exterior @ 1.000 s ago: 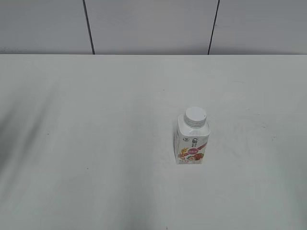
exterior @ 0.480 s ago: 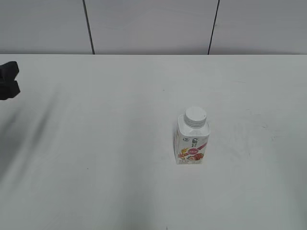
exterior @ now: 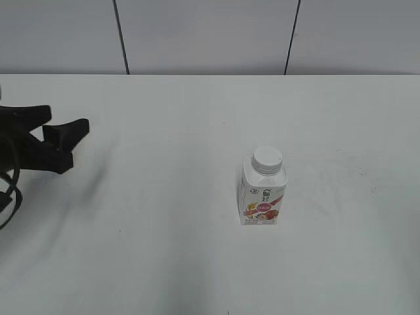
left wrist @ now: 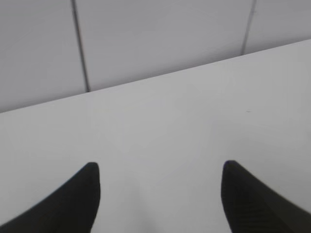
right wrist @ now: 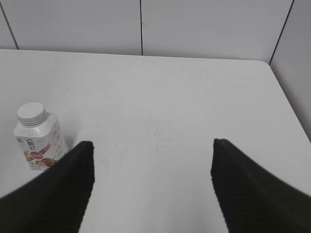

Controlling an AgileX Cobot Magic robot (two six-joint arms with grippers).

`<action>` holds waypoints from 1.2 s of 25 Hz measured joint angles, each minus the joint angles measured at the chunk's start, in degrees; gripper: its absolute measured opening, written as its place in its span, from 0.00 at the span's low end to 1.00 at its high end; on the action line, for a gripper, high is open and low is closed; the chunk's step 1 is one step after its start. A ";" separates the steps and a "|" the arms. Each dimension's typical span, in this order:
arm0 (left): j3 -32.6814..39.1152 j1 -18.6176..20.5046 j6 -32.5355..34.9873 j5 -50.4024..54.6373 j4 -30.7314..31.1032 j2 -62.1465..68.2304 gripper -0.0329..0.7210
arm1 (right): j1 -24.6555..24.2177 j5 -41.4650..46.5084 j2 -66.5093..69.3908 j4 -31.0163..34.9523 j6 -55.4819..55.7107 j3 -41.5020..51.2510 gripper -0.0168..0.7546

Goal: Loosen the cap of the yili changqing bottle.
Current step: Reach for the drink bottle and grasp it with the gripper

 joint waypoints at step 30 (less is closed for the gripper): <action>-27.75 -11.35 -18.28 -14.10 51.14 25.19 0.78 | 0.00 -0.07 0.00 0.36 0.00 0.00 0.79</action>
